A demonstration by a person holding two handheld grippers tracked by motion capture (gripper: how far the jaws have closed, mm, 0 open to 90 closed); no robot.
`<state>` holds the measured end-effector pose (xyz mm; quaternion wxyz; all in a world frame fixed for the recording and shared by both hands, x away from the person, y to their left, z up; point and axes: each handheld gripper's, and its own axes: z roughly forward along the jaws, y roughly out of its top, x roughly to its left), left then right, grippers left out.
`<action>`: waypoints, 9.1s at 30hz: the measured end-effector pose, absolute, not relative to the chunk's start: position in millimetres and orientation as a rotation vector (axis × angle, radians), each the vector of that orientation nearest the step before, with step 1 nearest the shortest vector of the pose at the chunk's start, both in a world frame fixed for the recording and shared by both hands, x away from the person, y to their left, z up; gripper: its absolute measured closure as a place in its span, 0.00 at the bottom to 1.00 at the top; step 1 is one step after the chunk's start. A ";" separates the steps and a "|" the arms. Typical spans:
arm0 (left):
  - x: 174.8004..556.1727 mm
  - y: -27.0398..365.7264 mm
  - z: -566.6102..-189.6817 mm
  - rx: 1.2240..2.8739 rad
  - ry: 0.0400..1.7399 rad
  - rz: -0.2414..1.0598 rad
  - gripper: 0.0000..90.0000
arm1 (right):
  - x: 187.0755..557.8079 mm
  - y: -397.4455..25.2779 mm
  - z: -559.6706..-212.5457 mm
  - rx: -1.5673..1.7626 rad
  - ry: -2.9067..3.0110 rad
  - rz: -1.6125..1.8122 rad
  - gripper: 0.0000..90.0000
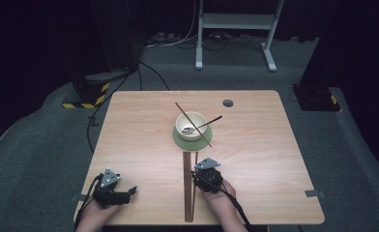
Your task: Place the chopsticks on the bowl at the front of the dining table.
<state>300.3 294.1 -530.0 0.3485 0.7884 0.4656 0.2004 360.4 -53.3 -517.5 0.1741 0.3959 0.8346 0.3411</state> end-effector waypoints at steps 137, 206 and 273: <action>299.9 293.8 -530.1 2.049 1.194 0.514 0.16 | 499.1 -22.6 -416.3 1.103 2.299 0.926 0.94; 299.6 293.4 -530.2 2.051 1.181 0.508 0.16 | 541.2 -0.3 -438.9 1.173 2.355 0.760 0.62; 342.1 234.4 -502.4 2.030 1.230 0.580 0.69 | 447.0 -132.5 -460.2 1.111 2.237 1.225 0.85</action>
